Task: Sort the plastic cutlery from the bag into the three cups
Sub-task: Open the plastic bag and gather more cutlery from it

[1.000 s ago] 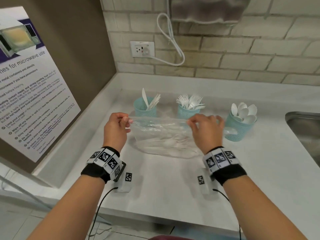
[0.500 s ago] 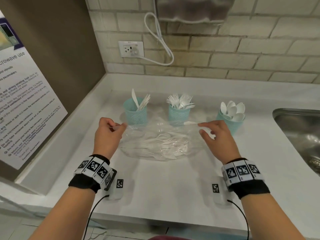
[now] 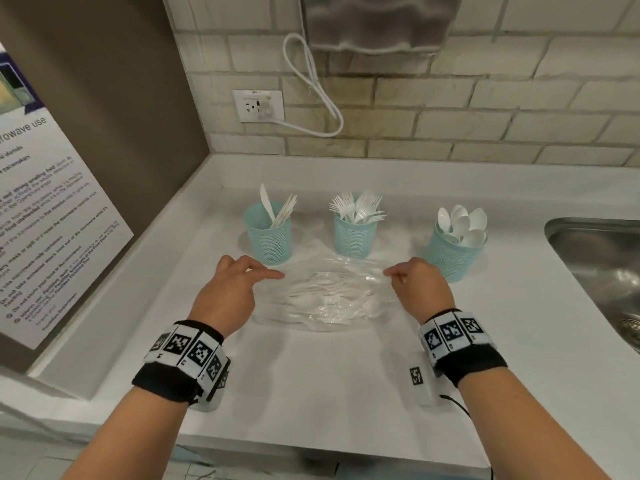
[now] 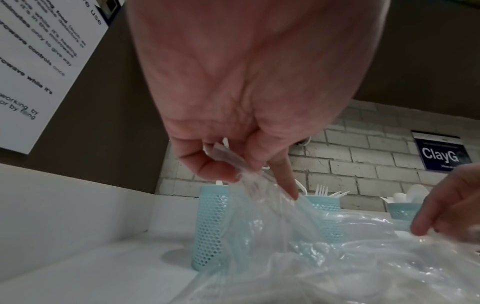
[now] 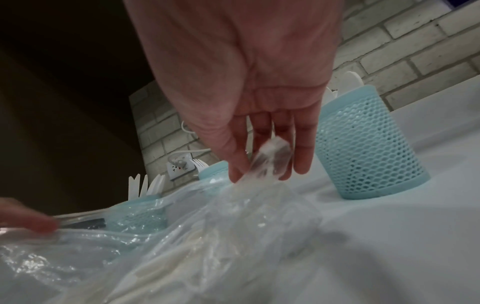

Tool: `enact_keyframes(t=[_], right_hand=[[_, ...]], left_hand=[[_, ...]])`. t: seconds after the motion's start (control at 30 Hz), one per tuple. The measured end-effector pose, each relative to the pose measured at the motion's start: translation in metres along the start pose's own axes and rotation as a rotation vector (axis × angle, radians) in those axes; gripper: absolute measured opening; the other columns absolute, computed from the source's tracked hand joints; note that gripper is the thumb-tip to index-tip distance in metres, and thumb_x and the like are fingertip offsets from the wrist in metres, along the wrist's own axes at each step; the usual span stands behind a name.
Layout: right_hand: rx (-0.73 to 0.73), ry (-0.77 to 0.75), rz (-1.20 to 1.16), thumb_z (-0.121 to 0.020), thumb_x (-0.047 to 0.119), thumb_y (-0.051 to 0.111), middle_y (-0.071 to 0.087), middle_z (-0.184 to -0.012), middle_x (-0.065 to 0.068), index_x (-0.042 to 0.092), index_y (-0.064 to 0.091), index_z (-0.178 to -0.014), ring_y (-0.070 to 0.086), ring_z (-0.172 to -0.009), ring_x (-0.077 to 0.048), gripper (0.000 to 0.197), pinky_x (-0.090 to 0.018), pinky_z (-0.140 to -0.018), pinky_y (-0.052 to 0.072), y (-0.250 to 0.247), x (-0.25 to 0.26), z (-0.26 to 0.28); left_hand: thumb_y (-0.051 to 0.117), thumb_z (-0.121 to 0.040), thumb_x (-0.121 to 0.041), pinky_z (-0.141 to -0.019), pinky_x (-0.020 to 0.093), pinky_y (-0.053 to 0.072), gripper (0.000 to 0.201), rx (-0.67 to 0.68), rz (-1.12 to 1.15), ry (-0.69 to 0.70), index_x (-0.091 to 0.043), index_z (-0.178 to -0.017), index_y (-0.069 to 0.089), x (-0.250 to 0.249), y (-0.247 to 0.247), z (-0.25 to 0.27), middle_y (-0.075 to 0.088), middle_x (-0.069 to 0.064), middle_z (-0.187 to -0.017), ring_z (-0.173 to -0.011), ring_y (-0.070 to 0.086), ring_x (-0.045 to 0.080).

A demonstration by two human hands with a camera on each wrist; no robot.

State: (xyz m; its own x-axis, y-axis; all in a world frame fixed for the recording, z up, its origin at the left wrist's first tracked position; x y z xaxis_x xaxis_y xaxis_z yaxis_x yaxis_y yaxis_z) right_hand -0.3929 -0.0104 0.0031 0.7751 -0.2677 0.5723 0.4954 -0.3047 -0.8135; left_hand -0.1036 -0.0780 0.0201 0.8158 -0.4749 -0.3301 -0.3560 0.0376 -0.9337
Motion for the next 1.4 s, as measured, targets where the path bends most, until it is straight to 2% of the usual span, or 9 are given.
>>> enact_keyframes(t=[0.13,0.3,0.37,0.57,0.77,0.93,1.03,1.23,1.4], right_hand=[[-0.028,-0.024,-0.042,-0.09,0.003,0.044,0.047,-0.09,-0.004,0.016,0.076,-0.086,0.053,-0.097,-0.03,0.035,-0.035,-0.084,0.047,-0.004,0.006,0.0],[0.0,0.023,-0.093,-0.087,0.007,0.048,0.044,-0.093,-0.002,0.007,0.076,-0.083,0.05,-0.104,-0.028,0.028,-0.027,-0.087,0.041,-0.002,0.012,-0.003],[-0.029,0.067,-0.111,-0.087,0.012,0.051,0.049,-0.105,-0.009,0.011,0.075,-0.092,0.053,-0.103,-0.028,0.024,-0.025,-0.083,0.04,-0.003,0.013,-0.001],[0.198,0.143,0.15,-0.085,0.007,0.05,0.037,-0.115,-0.01,0.048,0.037,-0.137,0.046,-0.106,-0.034,0.067,-0.037,-0.094,0.045,0.015,-0.005,0.008],[0.313,0.342,-0.8,-0.086,-0.013,0.042,0.054,-0.079,-0.006,0.031,0.042,-0.136,0.051,-0.062,-0.019,0.066,-0.03,-0.054,0.05,0.038,0.002,0.012],[0.289,0.493,-0.893,-0.073,0.017,0.077,0.056,-0.099,-0.003,0.027,0.042,-0.128,0.054,-0.071,-0.016,0.066,-0.029,-0.066,0.045,0.05,0.004,0.012],[0.252,0.458,-0.691,-0.066,-0.003,0.076,0.053,-0.101,-0.002,0.015,0.042,-0.131,0.055,-0.089,-0.019,0.076,-0.029,-0.079,0.047,0.053,-0.005,0.009],[0.105,0.38,-0.485,-0.077,-0.004,0.052,0.059,-0.093,-0.008,0.014,0.06,-0.104,0.054,-0.072,-0.018,0.034,-0.03,-0.076,0.05,0.027,-0.023,0.0],[-0.172,0.203,-0.173,-0.074,0.01,0.072,0.048,-0.107,-0.011,0.011,0.069,-0.083,0.048,-0.096,-0.024,0.01,-0.018,-0.079,0.027,-0.012,-0.027,-0.004]], left_hand=[[0.035,-0.091,-0.002,-0.082,0.029,0.045,0.056,0.027,-0.024,-0.109,-0.04,-0.129,0.054,0.002,-0.002,-0.001,0.053,-0.013,-0.118,-0.103,0.034,0.011],[0.049,-0.093,-0.044,-0.07,0.029,0.042,0.025,-0.198,0.047,-0.241,-0.035,-0.097,0.072,0.005,-0.016,-0.003,0.062,-0.015,-0.103,-0.096,0.05,0.013],[0.059,-0.089,-0.036,-0.07,0.03,0.047,0.015,-0.22,0.058,-0.237,-0.039,-0.098,0.071,0.004,-0.015,-0.004,0.062,-0.016,-0.102,-0.095,0.055,0.014],[0.06,-0.077,-0.004,-0.08,0.027,0.046,0.087,0.127,0.164,-0.318,-0.049,-0.143,0.027,0.013,0.01,-0.006,0.046,-0.002,-0.125,-0.094,0.057,0.017],[0.051,-0.083,0.015,-0.082,0.044,0.053,0.092,0.167,0.757,-0.407,-0.043,-0.146,0.017,-0.002,0.028,-0.007,0.064,0.003,-0.094,-0.089,0.066,0.024],[0.053,-0.084,0.006,-0.085,0.036,0.053,0.063,0.082,1.103,-0.615,-0.021,-0.139,0.037,-0.01,0.041,-0.016,0.052,0.004,-0.084,-0.085,0.06,0.022],[0.066,-0.075,0.004,-0.084,0.037,0.053,0.059,0.036,0.983,-0.614,-0.018,-0.128,0.05,-0.001,0.042,-0.018,0.054,0.005,-0.094,-0.081,0.059,0.02],[0.05,-0.078,0.009,-0.065,0.026,0.055,0.042,-0.099,0.613,-0.455,-0.023,-0.095,0.071,0.016,0.021,-0.014,0.05,0.002,-0.068,-0.054,0.052,0.012],[0.072,-0.08,-0.011,-0.094,0.012,0.026,0.016,-0.367,0.292,-0.283,-0.024,-0.087,0.076,0.026,-0.005,-0.01,0.038,0.002,-0.104,-0.106,0.04,0.023]])
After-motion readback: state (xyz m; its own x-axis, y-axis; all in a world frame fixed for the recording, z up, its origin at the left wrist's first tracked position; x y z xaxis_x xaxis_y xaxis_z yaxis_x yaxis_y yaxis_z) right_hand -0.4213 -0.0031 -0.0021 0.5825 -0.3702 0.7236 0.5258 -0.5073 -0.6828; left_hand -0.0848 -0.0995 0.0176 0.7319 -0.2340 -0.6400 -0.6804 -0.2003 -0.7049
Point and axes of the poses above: each hand's wrist, its own z-axis away from the middle knuckle, its own y-axis out of the palm, x = y × z, the point moved 6 cm from there along -z, towards the middle knuckle
